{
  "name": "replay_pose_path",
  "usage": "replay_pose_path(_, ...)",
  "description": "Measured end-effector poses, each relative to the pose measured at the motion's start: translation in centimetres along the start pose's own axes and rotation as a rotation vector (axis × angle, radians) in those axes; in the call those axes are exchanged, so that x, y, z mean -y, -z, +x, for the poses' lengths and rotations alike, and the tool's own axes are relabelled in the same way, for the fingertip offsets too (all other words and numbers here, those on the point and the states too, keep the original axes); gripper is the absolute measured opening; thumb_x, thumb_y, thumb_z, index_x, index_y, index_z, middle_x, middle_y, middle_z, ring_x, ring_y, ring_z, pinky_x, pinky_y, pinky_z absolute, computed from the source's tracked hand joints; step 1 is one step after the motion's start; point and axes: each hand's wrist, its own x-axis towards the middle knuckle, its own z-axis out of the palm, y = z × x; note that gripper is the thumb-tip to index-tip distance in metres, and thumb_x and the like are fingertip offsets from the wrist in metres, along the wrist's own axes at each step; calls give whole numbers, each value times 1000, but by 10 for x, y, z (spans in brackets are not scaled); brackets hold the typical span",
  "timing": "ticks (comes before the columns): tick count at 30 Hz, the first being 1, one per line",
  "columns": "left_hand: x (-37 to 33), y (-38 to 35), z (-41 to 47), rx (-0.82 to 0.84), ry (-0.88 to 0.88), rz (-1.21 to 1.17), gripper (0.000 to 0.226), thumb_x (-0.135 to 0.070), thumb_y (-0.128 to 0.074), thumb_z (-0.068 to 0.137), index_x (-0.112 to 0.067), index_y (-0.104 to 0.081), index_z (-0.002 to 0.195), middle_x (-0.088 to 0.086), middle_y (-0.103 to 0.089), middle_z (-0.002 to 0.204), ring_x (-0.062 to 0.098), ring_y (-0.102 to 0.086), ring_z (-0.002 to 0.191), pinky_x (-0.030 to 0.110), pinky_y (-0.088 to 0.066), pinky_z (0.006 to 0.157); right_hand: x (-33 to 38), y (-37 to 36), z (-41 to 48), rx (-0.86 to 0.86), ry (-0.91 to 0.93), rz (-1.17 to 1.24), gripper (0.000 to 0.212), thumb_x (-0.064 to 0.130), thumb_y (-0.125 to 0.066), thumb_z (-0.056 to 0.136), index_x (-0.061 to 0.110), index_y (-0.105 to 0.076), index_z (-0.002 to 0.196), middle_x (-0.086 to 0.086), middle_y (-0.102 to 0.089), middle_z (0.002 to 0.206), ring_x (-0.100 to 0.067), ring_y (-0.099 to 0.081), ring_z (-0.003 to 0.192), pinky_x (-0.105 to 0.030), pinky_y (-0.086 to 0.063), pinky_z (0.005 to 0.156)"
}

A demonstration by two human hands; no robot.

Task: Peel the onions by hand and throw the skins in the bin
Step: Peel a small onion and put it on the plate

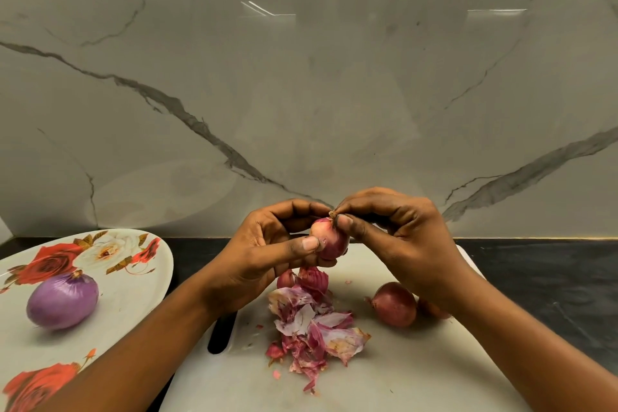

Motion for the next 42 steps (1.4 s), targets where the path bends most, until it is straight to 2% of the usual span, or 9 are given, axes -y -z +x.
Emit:
replay_pose_path(4, 1, -1, 1, 25, -1, -48, 46, -1, -64, 92, 1, -55, 138, 29, -66, 132, 52, -67, 117, 43, -61, 93, -1, -4, -1, -24, 101, -152, 11, 14, -69, 100, 12, -78, 106, 6, -73, 102, -16, -71, 99, -30, -59, 84)
replay_pose_path(10, 1, -2, 2, 18, 13, -59, 46, -1, -63, 92, 0, -55, 138, 27, -66, 132, 53, -67, 117, 44, -62, 94, 1, -6, -1, -13, 53, -147, 11, 16, -63, 104, 16, -73, 107, 11, -69, 98, -15, -69, 95, -21, -54, 79)
replay_pose_path(14, 0, -2, 2, 36, -3, -78, 47, -2, -69, 92, -1, -57, 137, 27, -63, 136, 53, -64, 122, 47, -60, 97, 3, -5, 0, -52, -47, -28, 19, 29, -59, 104, 17, -72, 108, 5, -72, 96, -21, -70, 94, -42, -60, 81)
replay_pose_path(19, -2, -1, 3, 42, 22, -177, 41, -7, -70, 91, -6, -64, 131, 29, -63, 135, 55, -65, 117, 44, -61, 95, 6, -2, 0, -83, -52, -45, 21, 33, -70, 94, 16, -77, 103, 7, -75, 92, -19, -74, 91, -37, -63, 78)
replay_pose_path(25, 0, 5, 7, -6, 42, -216, 42, -11, -68, 91, -9, -64, 132, 27, -60, 141, 53, -65, 118, 50, -59, 100, 7, 11, 1, -34, -3, -26, 7, 12, -86, 85, 10, -82, 90, 4, -77, 87, -21, -76, 84, -33, -63, 72)
replay_pose_path(30, 0, 1, 5, -44, 39, -111, 41, -13, -72, 88, -12, -70, 129, 20, -65, 136, 48, -68, 117, 46, -61, 97, 6, 8, 1, -9, -86, 14, 18, 11, -88, 82, 15, -82, 98, 1, -78, 94, -23, -76, 90, -39, -65, 77)
replay_pose_path(34, 1, -2, 5, -52, 27, 25, 39, -12, -74, 87, -17, -72, 126, 12, -68, 133, 42, -69, 118, 43, -61, 94, 8, 8, 2, -17, -162, 78, 25, 27, -81, 85, 17, -82, 108, 2, -80, 98, -18, -78, 94, -35, -65, 79)
replay_pose_path(37, 2, -4, 5, -50, 17, 90, 40, -16, -79, 85, -22, -74, 124, 11, -70, 129, 39, -69, 118, 44, -62, 93, 6, 6, 2, 22, -171, 21, 20, 21, -80, 89, 18, -82, 109, 4, -80, 99, -18, -77, 95, -38, -66, 82)
replay_pose_path(42, 3, -4, 4, -69, -32, 162, 41, -10, -82, 86, -17, -73, 126, 11, -71, 127, 37, -70, 117, 43, -62, 91, 10, 3, 1, -35, -193, 94, 15, 19, -77, 89, 18, -82, 102, 5, -81, 93, -13, -78, 91, -26, -64, 78)
